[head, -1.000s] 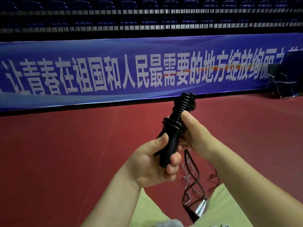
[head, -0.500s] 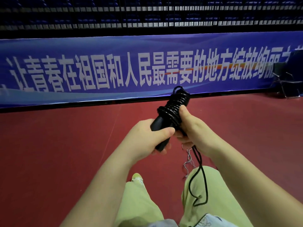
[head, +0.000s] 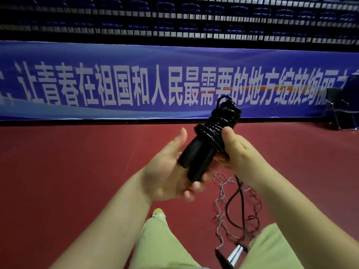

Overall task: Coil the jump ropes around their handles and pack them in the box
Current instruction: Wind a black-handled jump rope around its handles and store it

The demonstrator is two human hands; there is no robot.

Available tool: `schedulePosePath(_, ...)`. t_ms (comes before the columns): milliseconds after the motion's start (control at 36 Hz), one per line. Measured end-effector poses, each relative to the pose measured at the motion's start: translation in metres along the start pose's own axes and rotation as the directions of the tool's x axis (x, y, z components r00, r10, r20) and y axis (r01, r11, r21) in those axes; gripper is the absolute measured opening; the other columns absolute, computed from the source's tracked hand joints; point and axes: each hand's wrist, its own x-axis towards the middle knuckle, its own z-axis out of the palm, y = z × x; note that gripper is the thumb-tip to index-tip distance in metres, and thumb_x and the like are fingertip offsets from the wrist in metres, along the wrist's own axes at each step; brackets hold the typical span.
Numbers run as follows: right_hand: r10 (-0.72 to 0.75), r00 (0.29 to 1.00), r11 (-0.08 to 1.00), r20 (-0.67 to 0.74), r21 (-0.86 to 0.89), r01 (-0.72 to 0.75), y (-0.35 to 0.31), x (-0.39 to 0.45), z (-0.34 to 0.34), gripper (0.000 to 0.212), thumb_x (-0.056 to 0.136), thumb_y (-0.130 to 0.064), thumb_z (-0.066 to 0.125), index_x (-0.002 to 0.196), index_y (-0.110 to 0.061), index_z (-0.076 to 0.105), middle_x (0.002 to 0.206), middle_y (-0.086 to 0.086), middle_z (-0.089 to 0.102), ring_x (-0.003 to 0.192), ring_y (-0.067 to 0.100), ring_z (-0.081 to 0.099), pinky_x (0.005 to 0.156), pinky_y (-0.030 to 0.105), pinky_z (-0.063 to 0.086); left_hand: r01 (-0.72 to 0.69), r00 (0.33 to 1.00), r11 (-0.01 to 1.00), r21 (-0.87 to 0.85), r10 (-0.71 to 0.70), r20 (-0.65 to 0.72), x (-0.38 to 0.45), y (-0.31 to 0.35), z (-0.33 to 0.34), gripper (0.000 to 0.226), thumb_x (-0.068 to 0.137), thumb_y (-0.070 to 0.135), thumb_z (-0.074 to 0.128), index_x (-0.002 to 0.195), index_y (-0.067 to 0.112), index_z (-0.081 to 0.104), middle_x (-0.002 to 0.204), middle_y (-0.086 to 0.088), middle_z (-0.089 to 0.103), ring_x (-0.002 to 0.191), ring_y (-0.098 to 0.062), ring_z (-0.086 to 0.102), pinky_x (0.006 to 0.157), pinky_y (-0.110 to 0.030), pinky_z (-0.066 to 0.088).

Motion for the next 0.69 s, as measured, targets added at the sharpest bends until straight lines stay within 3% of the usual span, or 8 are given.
schedulePosePath(111,-0.017,0.997,0.999,0.079,0.042,0.014,-0.001,0.0,0.001,0.057,0.09,-0.065,0.022,0.066,-0.017,0.042,0.053,-0.012,0.035,0.045,0.002,0.028,0.048,0.017,0.027,-0.017,1.0,0.998,-0.061,0.017,0.002,0.002,-0.005,0.004,0.066,0.067,0.079,0.041,0.084,0.018,0.063,0.067,0.003,0.049,0.045,-0.005,0.037,0.044,-0.019,0.02)
schedulePosePath(194,0.055,0.992,0.998,0.114,-0.008,-0.054,-0.007,0.0,-0.002,0.062,0.09,-0.068,0.019,0.072,-0.015,0.046,0.057,-0.006,0.039,0.048,0.005,0.032,0.048,0.017,0.028,-0.04,0.984,0.983,0.178,0.07,-0.165,0.001,-0.001,0.006,0.066,0.075,0.077,0.035,0.086,0.016,0.057,0.065,0.002,0.049,0.043,-0.007,0.032,0.05,-0.026,0.013)
schedulePosePath(278,0.152,0.979,0.976,0.133,-0.175,-0.128,-0.01,-0.002,-0.006,0.068,0.071,-0.075,0.021,0.081,-0.015,0.05,0.072,0.004,0.049,0.066,0.015,0.043,0.064,0.026,0.036,-0.008,0.91,0.841,0.542,0.23,-0.344,-0.002,0.005,0.006,0.067,0.08,0.077,0.034,0.082,0.014,0.058,0.063,0.0,0.05,0.044,-0.01,0.032,0.047,-0.024,0.022)
schedulePosePath(389,0.198,0.975,0.972,0.097,-0.144,-0.184,-0.008,-0.001,-0.004,0.066,0.069,-0.073,0.019,0.078,-0.021,0.058,0.075,0.003,0.05,0.068,0.014,0.044,0.068,0.029,0.038,0.049,0.859,0.746,0.664,0.307,-0.409,-0.004,0.013,0.011,0.072,0.081,0.077,0.03,0.082,0.01,0.057,0.065,-0.002,0.049,0.045,-0.008,0.039,0.048,-0.02,0.033)
schedulePosePath(444,0.233,0.97,0.969,0.063,-0.102,-0.226,-0.002,0.006,-0.001,0.08,0.072,-0.087,0.017,0.07,-0.022,0.063,0.063,-0.003,0.05,0.055,0.01,0.043,0.06,0.027,0.036,0.146,0.812,0.604,0.784,0.38,-0.443,-0.003,0.015,0.016,0.078,0.079,0.08,0.024,0.082,0.008,0.055,0.07,0.0,0.051,0.058,-0.014,0.046,0.061,-0.031,0.039)
schedulePosePath(556,0.242,0.965,0.97,0.099,-0.018,-0.241,0.013,0.011,0.002,0.09,0.039,-0.106,0.03,0.061,-0.027,0.068,0.052,-0.004,0.045,0.044,0.012,0.035,0.054,0.029,0.027,0.361,0.71,0.315,0.878,0.518,-0.478,0.0,0.014,0.02,0.054,0.082,0.069,0.026,0.08,0.019,0.049,0.078,0.005,0.056,0.076,-0.015,0.055,0.067,-0.037,0.041)
schedulePosePath(639,0.302,0.943,0.921,0.143,0.213,-0.327,0.004,0.019,0.004,0.078,0.072,-0.088,0.042,0.072,-0.01,0.054,0.052,0.001,0.04,0.03,0.009,0.032,0.044,0.024,0.029,0.402,0.691,0.213,0.89,0.567,-0.448,0.004,0.007,0.02,0.046,0.084,0.068,0.03,0.086,0.025,0.047,0.083,0.007,0.053,0.08,-0.015,0.053,0.064,-0.036,0.036)
schedulePosePath(694,0.361,0.919,0.854,0.159,0.339,-0.394,-0.005,0.022,0.006,0.059,0.086,-0.066,0.051,0.069,-0.011,0.048,0.038,-0.003,0.04,0.024,0.008,0.031,0.037,0.02,0.027,0.374,0.69,0.242,0.895,0.572,-0.443,0.005,0.004,0.018,0.043,0.08,0.068,0.034,0.089,0.027,0.047,0.086,0.009,0.052,0.084,-0.015,0.053,0.067,-0.036,0.037)
